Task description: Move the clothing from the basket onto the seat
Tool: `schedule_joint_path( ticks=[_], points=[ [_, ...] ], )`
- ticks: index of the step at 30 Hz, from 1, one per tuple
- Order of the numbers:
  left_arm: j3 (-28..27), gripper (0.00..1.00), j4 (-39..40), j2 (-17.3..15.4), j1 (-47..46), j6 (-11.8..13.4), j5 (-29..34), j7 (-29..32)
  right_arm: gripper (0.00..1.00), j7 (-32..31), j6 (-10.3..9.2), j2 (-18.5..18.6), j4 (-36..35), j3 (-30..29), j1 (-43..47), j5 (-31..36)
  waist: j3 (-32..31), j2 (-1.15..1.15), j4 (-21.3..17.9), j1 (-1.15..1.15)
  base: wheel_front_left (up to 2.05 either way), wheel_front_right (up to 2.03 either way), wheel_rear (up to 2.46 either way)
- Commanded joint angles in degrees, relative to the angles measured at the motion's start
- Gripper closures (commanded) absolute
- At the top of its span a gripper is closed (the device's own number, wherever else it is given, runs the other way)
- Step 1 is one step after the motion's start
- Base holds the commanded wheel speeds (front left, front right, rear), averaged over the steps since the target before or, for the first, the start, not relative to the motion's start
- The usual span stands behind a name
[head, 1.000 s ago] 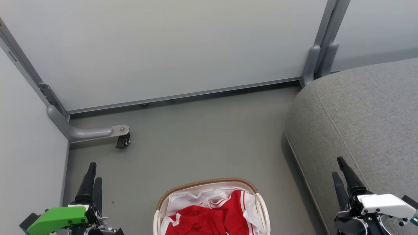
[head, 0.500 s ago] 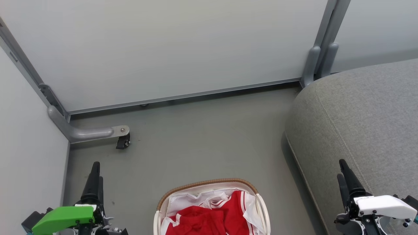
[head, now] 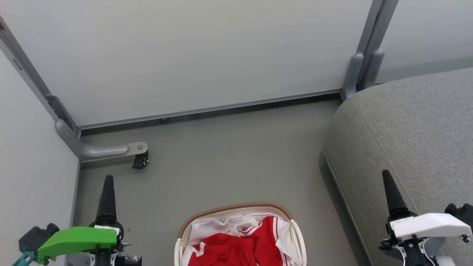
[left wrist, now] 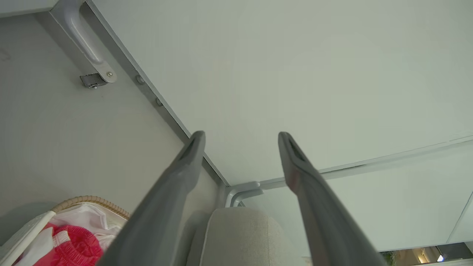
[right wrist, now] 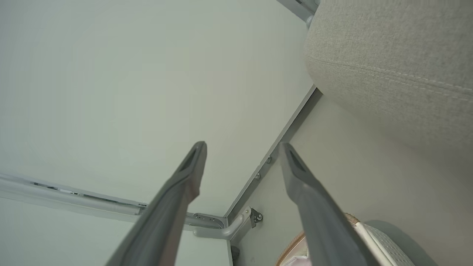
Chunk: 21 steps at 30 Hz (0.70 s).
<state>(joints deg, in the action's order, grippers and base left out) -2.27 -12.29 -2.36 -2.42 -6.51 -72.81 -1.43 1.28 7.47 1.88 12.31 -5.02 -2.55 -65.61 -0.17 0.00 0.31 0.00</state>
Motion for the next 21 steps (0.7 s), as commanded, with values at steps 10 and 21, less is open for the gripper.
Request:
schedule_joint_path(
  ticks=[10,21],
  points=[
    [1.7,0.0,3.3,-0.3,1.1,1.3,15.0,-2.4,0.0,2.5,0.01,0.6,-2.4,1.2,0.9,13.2,0.0,0.0,0.1,0.0,0.0,0.0,0.0],
    [3.5,0.0,3.3,-0.4,3.0,2.1,27.5,-4.5,0.0,4.6,0.02,0.7,-2.0,1.8,1.5,23.3,-0.3,0.0,0.1,0.0,0.0,0.0,0.0]
  ],
)
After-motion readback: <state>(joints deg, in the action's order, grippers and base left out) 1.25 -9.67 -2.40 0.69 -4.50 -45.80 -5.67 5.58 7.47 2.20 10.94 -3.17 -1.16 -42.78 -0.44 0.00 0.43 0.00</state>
